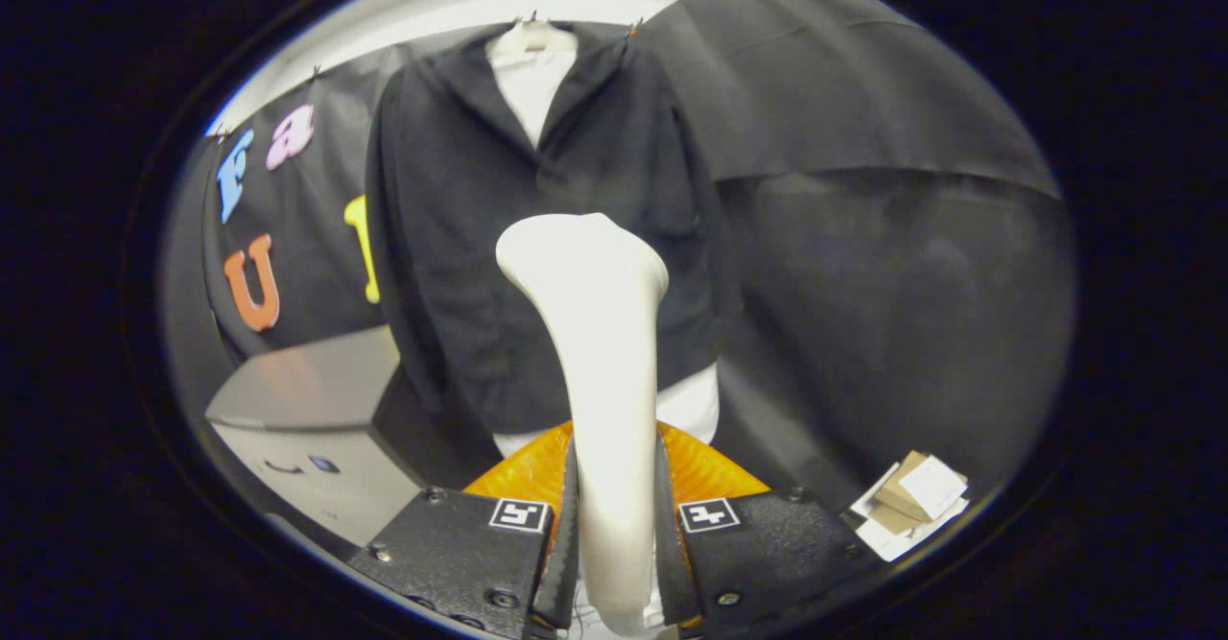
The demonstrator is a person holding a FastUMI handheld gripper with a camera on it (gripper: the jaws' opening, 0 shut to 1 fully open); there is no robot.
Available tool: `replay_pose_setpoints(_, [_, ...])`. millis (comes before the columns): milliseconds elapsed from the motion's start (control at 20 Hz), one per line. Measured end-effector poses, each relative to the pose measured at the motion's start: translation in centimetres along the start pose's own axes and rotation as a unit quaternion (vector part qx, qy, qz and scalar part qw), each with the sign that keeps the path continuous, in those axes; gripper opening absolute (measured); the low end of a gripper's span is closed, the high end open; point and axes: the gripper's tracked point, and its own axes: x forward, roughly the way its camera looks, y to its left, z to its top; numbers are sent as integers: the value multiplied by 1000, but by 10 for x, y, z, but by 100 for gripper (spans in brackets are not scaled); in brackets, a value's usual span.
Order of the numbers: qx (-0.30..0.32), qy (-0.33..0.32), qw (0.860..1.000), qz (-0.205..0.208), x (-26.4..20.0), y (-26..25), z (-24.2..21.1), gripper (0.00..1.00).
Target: Iron the clothes twice with a garment steamer, once on the left side and once on the right side.
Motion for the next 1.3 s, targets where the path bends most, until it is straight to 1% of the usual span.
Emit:
replay_pose_setpoints(150, [16, -70, 997, 16, 4, -11, 81, 37])
replay_pose_setpoints(300, [19, -139, 990, 33, 18, -18, 156, 36])
replay_pose_setpoints(550, [29, -211, 975, 62, 40, -29, 246, 36])
replay_pose_setpoints(700, [20, -242, 966, 84, 60, -19, 293, 36])
replay_pose_setpoints(850, [13, -245, 965, 93, 85, -7, 321, 36])
replay_pose_setpoints(1000, [13, -244, 964, 105, 99, 2, 339, 36])
replay_pose_setpoints(1150, [3, -230, 968, 101, 114, 10, 335, 36])
replay_pose_setpoints(1300, [2, -217, 971, 105, 118, 14, 317, 36])
